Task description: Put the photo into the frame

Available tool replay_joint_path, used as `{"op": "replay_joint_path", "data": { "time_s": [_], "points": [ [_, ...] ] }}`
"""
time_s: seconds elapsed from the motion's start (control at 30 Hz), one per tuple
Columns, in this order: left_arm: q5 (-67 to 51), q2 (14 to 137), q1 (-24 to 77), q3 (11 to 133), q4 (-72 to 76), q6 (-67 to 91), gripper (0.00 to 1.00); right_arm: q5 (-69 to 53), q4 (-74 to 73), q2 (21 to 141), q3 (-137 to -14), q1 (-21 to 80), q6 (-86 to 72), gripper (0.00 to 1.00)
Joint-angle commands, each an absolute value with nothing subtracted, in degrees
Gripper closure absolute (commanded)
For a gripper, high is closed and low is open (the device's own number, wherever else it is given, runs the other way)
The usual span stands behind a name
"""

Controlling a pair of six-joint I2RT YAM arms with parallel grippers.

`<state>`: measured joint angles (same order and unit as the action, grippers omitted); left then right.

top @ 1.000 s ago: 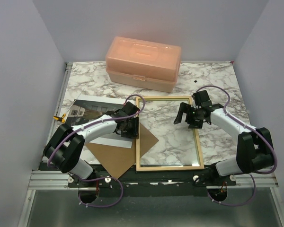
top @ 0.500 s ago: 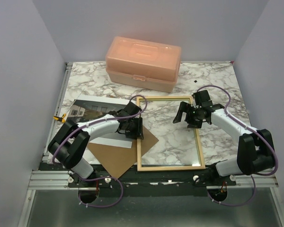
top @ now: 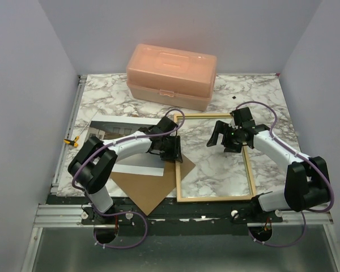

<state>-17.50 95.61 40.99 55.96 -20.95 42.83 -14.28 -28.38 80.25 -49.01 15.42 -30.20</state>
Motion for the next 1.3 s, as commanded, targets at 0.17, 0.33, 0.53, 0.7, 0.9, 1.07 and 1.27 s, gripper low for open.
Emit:
{"op": "replay_joint_path", "data": {
  "time_s": [0.17, 0.33, 0.53, 0.7, 0.9, 1.07, 1.27],
  "points": [
    [-21.4, 98.3, 42.7, 61.8, -18.6, 43.9, 0.60, -15.4, -29.2, 79.8, -51.6, 15.7, -29.6, 0.00],
    [-19.1, 93.8, 42.6, 58.6, -17.7, 44.0, 0.55, -16.9, -28.9, 79.9, -52.5, 15.7, -29.0, 0.00],
    [-17.9, 84.2, 39.8, 51.0, -13.0, 45.7, 0.47, -20.7, -26.3, 80.2, -52.5, 15.8, -29.9, 0.00],
    [-18.8, 74.6, 35.2, 42.7, -6.8, 48.9, 0.40, -22.4, -24.2, 81.2, -52.6, 16.5, -31.4, 0.00],
    [-20.1, 63.3, 27.0, 33.5, -3.6, 51.8, 0.36, -21.7, -23.1, 84.3, -56.4, 18.9, -33.0, 0.00],
    [-20.0, 54.3, 19.3, 29.0, -8.0, 50.1, 0.34, -21.9, -21.2, 88.8, -60.9, 22.1, -34.4, 0.00],
    [-18.4, 44.9, 12.5, 27.0, -16.0, 45.9, 0.32, -21.8, -20.2, 96.7, -69.2, 26.8, -35.5, 0.00]
  ]
}}
